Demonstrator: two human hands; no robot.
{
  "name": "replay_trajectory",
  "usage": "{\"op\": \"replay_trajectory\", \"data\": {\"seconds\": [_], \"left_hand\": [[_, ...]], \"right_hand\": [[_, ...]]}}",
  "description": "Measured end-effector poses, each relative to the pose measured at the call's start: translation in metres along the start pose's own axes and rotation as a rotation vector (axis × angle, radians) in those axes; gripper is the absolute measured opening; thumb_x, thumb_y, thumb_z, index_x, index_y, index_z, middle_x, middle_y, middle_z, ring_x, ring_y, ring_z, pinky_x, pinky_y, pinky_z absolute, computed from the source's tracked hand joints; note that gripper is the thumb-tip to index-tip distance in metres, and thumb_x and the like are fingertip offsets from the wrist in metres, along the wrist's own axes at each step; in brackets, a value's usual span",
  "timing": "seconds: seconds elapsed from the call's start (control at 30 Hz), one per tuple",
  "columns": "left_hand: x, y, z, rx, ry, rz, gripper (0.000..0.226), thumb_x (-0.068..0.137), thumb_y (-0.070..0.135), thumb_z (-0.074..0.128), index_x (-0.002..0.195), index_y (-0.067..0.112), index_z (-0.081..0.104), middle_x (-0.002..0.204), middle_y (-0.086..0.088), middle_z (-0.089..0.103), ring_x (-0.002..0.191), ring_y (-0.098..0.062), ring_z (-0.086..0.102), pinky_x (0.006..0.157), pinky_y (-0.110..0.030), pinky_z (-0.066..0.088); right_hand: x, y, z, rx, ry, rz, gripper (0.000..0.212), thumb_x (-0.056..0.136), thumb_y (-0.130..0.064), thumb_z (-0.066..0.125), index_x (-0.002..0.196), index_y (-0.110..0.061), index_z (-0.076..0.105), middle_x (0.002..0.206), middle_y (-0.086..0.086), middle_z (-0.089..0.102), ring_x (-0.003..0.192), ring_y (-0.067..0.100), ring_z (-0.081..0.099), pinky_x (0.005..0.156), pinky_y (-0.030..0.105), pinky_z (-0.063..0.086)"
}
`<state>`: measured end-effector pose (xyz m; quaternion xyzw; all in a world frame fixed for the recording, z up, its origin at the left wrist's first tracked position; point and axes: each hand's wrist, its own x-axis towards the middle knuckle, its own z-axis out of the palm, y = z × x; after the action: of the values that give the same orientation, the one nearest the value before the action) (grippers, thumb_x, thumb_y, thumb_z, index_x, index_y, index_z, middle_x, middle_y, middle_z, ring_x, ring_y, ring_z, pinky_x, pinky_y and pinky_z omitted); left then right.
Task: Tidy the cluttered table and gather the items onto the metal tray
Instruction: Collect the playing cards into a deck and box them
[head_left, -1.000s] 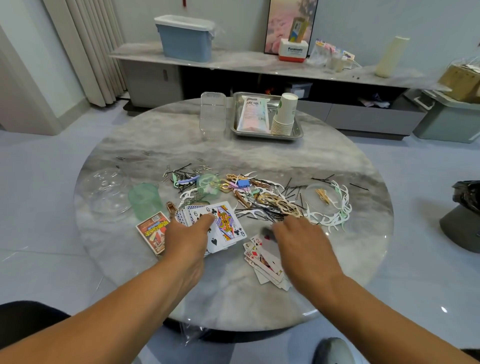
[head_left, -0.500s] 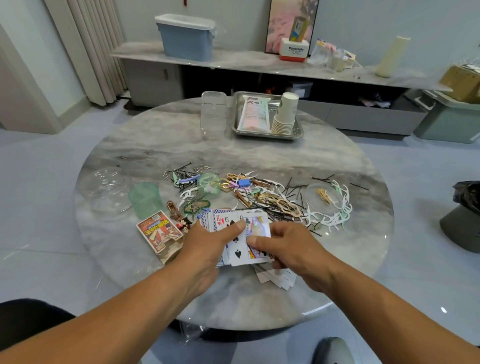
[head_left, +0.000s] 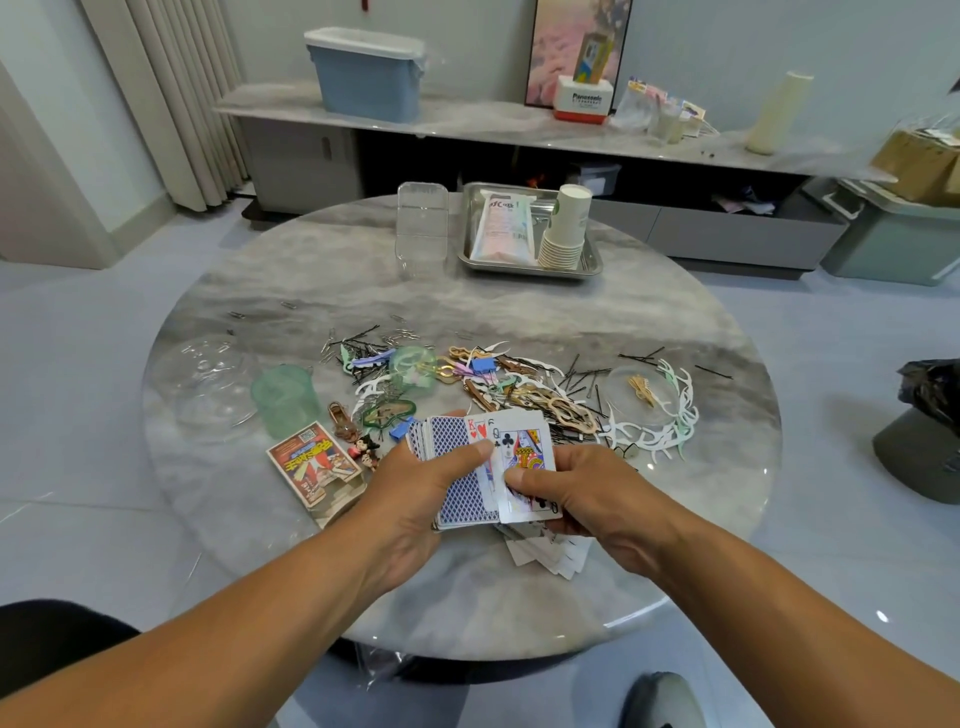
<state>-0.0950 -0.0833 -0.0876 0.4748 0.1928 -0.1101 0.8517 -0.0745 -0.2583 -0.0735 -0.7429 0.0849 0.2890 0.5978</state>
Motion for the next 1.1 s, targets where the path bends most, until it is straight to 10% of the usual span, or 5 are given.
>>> {"op": "replay_trajectory", "data": {"seconds": [0.13, 0.4, 0.6, 0.8, 1.1], "left_hand": [[0.01, 0.003, -0.007, -0.029, 0.161, -0.039, 0.039, 0.091, -0.012, 0.06, 0.117, 0.017, 0.065, 0.11, -0.019, 0.074, 0.1, -0.038, 0.072, 0.087, -0.055, 0.058], [0.006, 0.005, -0.011, 0.059, 0.177, -0.034, 0.036, 0.076, -0.002, 0.081, 0.108, 0.011, 0.071, 0.092, -0.011, 0.078, 0.08, -0.03, 0.077, 0.061, -0.037, 0.061], [-0.003, 0.004, -0.001, 0.055, 0.08, -0.036, 0.032, 0.083, 0.003, 0.077, 0.114, 0.005, 0.07, 0.1, -0.017, 0.077, 0.086, -0.034, 0.076, 0.067, -0.041, 0.063], [-0.001, 0.006, -0.002, -0.05, -0.031, -0.116, 0.035, 0.092, -0.016, 0.047, 0.117, 0.003, 0.062, 0.106, -0.023, 0.074, 0.09, -0.035, 0.074, 0.069, -0.046, 0.063], [0.006, -0.001, -0.003, -0.044, 0.047, -0.007, 0.063, 0.078, -0.02, 0.067, 0.131, 0.014, 0.058, 0.1, -0.014, 0.077, 0.081, -0.029, 0.076, 0.062, -0.042, 0.062]], "right_hand": [[0.006, 0.003, -0.012, -0.103, 0.209, -0.021, 0.008, 0.093, -0.015, 0.074, 0.1, -0.014, 0.075, 0.073, -0.005, 0.077, 0.059, 0.006, 0.072, 0.051, 0.021, 0.054], [0.003, 0.015, -0.001, -1.243, 0.545, -0.16, 0.036, 0.091, -0.049, 0.064, 0.121, -0.028, 0.063, 0.125, 0.001, 0.06, 0.116, 0.025, 0.055, 0.093, 0.038, 0.045], [-0.007, -0.002, 0.017, -0.101, 0.101, -0.215, 0.017, 0.09, -0.04, 0.075, 0.096, -0.024, 0.075, 0.086, -0.004, 0.078, 0.065, 0.005, 0.071, 0.05, 0.011, 0.046], [-0.003, -0.003, 0.01, 0.009, 0.1, -0.026, 0.027, 0.088, -0.021, 0.08, 0.104, -0.003, 0.067, 0.082, 0.006, 0.078, 0.061, 0.011, 0.069, 0.048, 0.019, 0.049], [-0.004, -0.003, 0.003, 0.095, 0.052, 0.026, 0.02, 0.086, -0.023, 0.081, 0.095, -0.01, 0.068, 0.083, 0.005, 0.079, 0.064, 0.01, 0.072, 0.052, 0.018, 0.052]]}}
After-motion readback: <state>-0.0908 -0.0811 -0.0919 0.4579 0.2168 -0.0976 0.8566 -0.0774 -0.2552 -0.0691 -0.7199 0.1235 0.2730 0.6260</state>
